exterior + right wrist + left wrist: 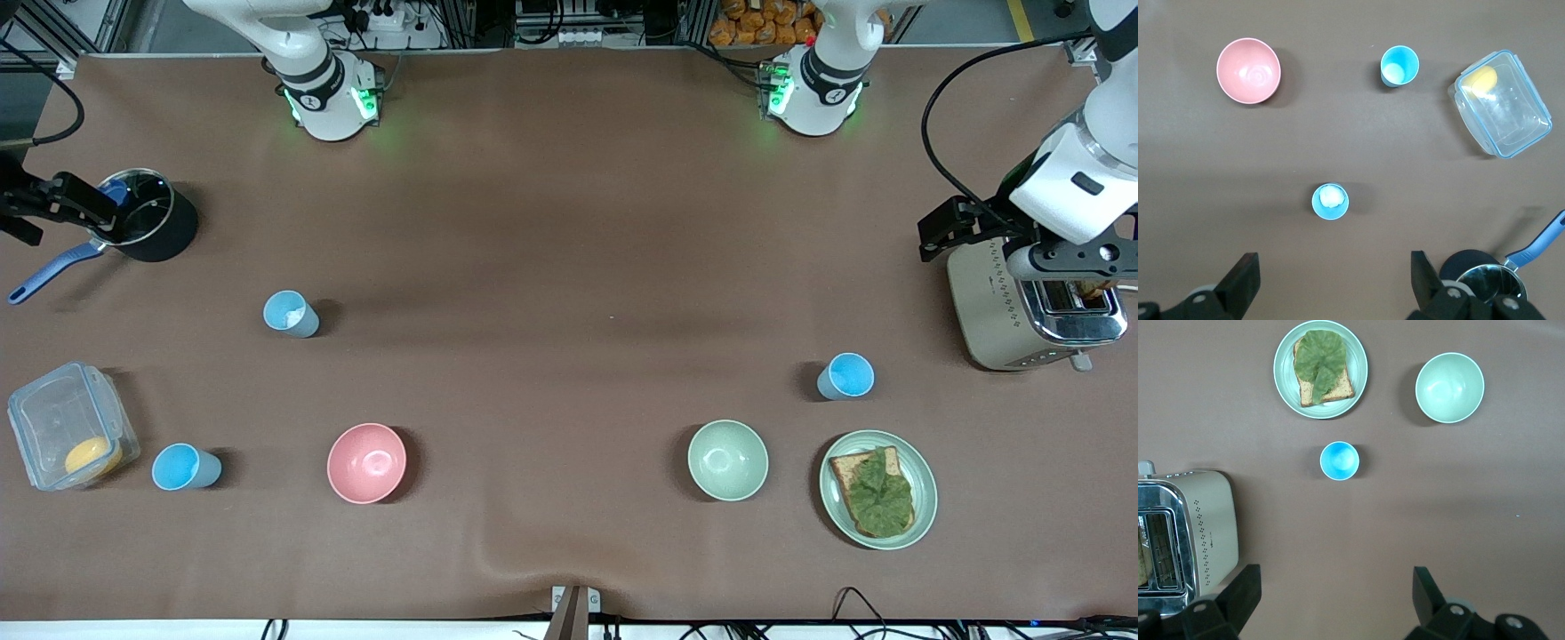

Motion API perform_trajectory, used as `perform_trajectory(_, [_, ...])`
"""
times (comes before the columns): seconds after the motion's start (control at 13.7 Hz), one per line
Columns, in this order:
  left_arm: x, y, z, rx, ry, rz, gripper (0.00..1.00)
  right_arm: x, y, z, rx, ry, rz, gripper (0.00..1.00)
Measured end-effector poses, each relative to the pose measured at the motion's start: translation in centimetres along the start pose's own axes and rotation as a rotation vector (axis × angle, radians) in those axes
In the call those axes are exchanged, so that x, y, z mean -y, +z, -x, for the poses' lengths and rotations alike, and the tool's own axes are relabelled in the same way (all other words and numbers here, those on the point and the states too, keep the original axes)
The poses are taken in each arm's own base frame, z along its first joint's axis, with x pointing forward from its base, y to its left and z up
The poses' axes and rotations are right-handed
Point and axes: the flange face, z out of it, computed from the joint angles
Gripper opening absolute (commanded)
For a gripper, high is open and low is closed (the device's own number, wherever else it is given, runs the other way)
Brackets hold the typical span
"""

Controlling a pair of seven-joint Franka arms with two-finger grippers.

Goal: Stack blue cups with both arms
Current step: 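Reach the left gripper down to the blue cup beside the green bowl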

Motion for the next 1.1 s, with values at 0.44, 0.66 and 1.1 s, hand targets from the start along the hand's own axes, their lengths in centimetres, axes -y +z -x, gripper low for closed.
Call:
perform_trajectory(0.44, [1.8, 0.0, -0.2, 0.000, -0.023, 0.000, 1.00, 0.3, 0.0, 0.0, 0.004, -0.005, 0.000, 1.00])
perform_trajectory(0.66, [3.5, 1.2, -0.4, 0.028, -0.050, -0.002, 1.00, 0.3, 0.0, 0.0, 0.004, -0.006, 0.000, 1.00])
perform_trajectory(1.1, [4.6, 11.3, -2.9, 0.099, -0.064, 0.013, 1.00, 0.8, 0.1, 0.0, 0.003, -0.015, 0.000, 1.00])
